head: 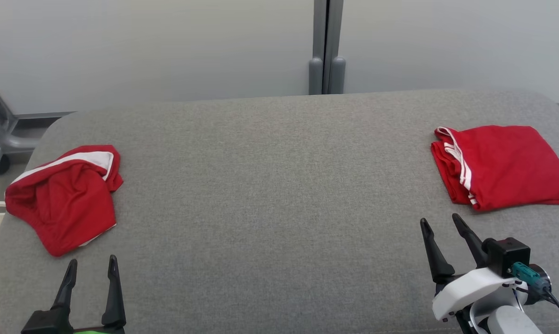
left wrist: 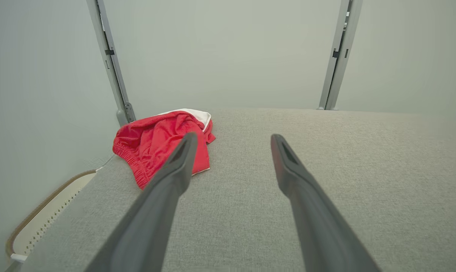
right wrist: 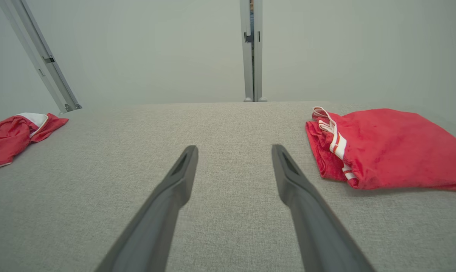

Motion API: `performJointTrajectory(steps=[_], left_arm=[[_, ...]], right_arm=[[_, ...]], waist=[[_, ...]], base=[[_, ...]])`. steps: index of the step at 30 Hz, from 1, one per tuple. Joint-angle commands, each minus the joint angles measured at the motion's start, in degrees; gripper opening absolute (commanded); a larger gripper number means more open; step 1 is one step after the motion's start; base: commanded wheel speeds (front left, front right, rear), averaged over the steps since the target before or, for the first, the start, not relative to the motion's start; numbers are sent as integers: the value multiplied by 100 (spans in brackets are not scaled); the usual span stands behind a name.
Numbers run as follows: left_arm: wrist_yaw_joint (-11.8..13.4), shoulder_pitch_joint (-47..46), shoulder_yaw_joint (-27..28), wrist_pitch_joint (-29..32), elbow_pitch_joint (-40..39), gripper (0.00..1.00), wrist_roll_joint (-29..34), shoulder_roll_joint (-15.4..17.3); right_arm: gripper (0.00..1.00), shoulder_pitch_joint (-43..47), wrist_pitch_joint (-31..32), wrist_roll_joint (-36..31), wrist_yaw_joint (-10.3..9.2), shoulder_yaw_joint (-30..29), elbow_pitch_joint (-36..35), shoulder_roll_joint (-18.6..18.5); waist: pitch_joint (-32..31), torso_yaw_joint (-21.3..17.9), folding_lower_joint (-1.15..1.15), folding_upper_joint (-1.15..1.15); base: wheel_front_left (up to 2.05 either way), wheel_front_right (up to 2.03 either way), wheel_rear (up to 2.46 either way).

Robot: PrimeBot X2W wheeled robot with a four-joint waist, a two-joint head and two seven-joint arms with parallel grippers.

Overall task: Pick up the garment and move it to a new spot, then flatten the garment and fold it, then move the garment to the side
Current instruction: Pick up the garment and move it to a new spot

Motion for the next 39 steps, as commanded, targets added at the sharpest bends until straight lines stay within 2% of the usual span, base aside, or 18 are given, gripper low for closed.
performJointTrajectory(steps=[1, 28, 39], left_arm=[[25, 16, 21, -8, -12, 100, 33, 50], [164, 236, 13, 67, -74, 100, -10, 316], [202, 271, -8, 78, -123, 100, -82, 386]], right_arm=[[100, 59, -21, 27, -5, -4, 8, 21], [100, 138, -29, 64, -5, 179, 46, 219], [100, 135, -30, 86, -5, 231, 68, 236]], waist=[[-33, 189, 0, 0], [-193, 2081, 0, 0], [-225, 2324, 0, 0]], base=[[0, 0, 0], [0, 0, 0], [0, 0, 0]])
